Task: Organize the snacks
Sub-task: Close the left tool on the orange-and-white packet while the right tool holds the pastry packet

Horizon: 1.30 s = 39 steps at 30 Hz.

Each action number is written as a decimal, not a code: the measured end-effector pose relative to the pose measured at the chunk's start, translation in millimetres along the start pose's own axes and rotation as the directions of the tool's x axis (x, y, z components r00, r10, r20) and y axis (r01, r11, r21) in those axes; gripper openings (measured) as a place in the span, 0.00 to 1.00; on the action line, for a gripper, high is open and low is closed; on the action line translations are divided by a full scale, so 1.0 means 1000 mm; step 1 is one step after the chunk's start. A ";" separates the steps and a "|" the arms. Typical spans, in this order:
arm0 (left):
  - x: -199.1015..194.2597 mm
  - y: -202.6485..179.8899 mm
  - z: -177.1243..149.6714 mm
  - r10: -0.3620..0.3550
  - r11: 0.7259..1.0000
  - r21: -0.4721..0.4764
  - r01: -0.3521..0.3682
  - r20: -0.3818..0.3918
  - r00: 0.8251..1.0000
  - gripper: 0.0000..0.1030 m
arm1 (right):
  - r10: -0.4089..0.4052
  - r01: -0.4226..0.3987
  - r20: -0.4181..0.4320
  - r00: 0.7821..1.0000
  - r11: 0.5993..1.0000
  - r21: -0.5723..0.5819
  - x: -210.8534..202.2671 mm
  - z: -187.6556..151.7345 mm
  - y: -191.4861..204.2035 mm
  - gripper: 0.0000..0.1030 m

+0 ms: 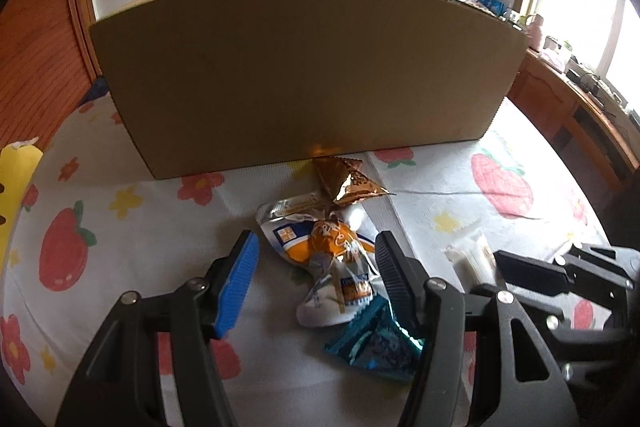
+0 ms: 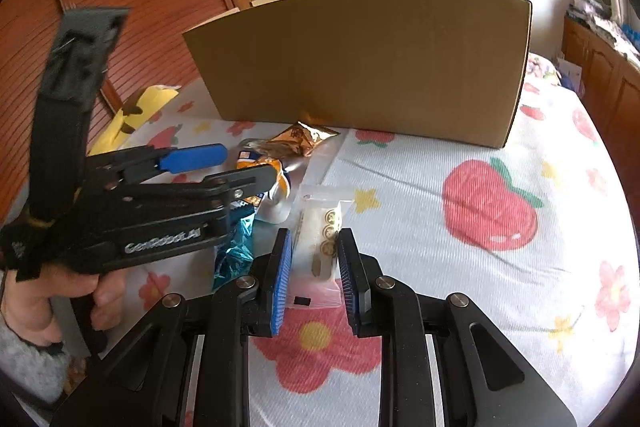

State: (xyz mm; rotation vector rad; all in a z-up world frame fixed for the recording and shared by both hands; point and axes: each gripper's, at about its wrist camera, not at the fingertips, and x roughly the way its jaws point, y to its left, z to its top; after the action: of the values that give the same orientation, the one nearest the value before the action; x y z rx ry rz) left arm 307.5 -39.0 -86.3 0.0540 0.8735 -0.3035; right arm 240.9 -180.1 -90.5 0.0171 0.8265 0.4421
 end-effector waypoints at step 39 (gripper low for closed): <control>-0.019 -0.003 -0.019 0.009 0.996 0.087 -0.010 0.010 1.000 0.35 | -0.053 0.053 0.045 0.998 0.999 -0.011 -0.002 -0.003 0.001 0.21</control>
State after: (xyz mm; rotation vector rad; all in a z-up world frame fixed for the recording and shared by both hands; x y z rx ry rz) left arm 280.8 -34.1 -84.2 0.1374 0.8499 -0.3325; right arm 237.1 -180.9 -91.0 -0.0061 0.7788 0.3955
